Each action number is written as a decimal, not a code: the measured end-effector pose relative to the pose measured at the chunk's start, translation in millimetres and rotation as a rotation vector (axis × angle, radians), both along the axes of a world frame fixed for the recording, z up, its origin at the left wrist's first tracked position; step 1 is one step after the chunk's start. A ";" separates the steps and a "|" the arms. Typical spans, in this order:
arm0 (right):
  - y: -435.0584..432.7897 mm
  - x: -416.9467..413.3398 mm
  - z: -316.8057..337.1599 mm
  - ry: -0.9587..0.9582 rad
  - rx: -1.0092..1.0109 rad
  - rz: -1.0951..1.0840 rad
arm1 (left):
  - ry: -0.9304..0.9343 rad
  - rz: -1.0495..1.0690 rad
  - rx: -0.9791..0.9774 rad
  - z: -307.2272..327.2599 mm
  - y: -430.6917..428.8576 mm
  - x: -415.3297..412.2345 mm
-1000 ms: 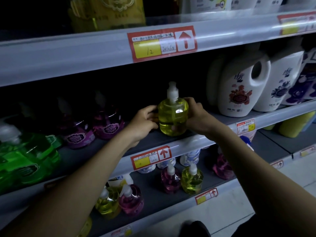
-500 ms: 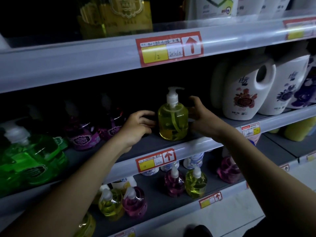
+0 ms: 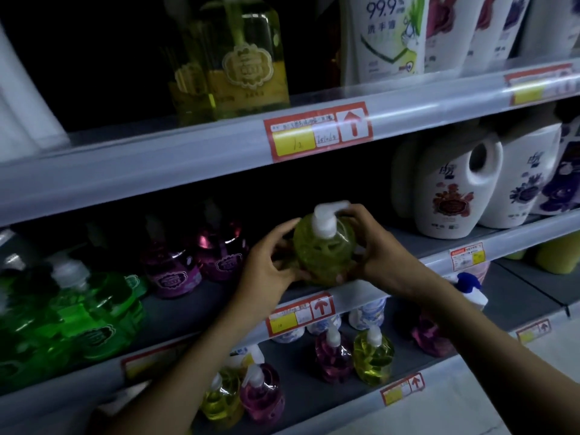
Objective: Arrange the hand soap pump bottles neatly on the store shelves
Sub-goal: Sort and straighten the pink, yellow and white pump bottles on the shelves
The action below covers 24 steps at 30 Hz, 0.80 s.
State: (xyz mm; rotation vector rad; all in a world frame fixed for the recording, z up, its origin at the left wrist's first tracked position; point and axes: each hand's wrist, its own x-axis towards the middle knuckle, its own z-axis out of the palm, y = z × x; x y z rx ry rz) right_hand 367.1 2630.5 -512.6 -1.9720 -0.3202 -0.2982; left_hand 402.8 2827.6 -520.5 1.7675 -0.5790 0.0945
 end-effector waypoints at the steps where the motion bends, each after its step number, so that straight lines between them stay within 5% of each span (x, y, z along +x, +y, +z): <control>1: 0.7 -9.0 4.9 -0.021 0.012 0.013 | -0.032 -0.001 -0.019 2.6 0.8 -7.6; 13: 35.5 -93.3 108.9 -0.314 0.283 0.154 | -0.578 0.051 0.142 125.4 42.3 -90.7; 17: 82.6 -65.7 153.1 -0.506 0.282 0.135 | -0.567 0.238 0.080 172.4 80.1 -81.8; 24: 161.3 -4.0 209.9 -0.551 -0.148 0.029 | -0.496 0.535 0.149 215.1 117.6 -58.2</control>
